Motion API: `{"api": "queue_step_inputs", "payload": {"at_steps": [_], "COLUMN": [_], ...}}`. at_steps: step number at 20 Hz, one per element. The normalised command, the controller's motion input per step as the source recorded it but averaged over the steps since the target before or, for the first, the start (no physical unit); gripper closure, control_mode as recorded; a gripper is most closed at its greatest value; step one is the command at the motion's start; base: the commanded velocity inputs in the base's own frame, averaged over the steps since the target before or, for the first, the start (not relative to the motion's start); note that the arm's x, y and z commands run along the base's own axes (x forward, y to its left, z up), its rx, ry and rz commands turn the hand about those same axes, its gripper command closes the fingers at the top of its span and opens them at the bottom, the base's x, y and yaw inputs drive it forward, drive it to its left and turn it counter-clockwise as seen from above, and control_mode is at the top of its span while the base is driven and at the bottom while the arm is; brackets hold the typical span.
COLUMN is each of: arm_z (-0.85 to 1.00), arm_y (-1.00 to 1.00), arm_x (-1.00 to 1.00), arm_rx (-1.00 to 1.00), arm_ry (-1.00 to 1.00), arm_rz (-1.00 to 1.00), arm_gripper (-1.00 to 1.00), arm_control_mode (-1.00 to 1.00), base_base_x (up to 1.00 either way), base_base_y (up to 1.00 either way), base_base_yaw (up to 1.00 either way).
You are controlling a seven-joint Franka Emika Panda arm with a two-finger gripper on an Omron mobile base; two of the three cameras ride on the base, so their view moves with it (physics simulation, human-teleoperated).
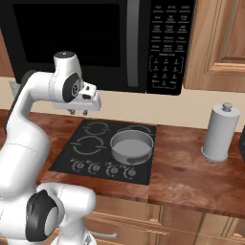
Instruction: Turn on the front right burner of the stove.
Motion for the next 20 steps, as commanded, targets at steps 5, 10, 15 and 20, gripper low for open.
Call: {"api": "queue_step_inputs", "payload": {"at_steps": [5,10,15,20], "arm_z": [-0.06,-0.23,-0.43,-0.86], "arm_y": [-0.20,-0.83,-1.00,-1.00], "arm_x": [-0.04,-0.06,-0.12,-0.10], "arm_rx": [0.00,0.00,-0.01,-0.11], "arm_ry": [0.00,0.02,0.07,0.02], "arm_rz": [0.00,0.00,0.00,0.00], "arm_gripper": [-1.00,-1.00,-1.00,-1.00], "arm_control_mode": [-1.00,-1.00,-1.00,-1.00], "base_base_x": [0.00,0.00,0.00,0.00], "base_base_y": [0.00,0.00,0.00,0.00], "base_base_yaw": [0.00,0.00,0.00,0.00]}}
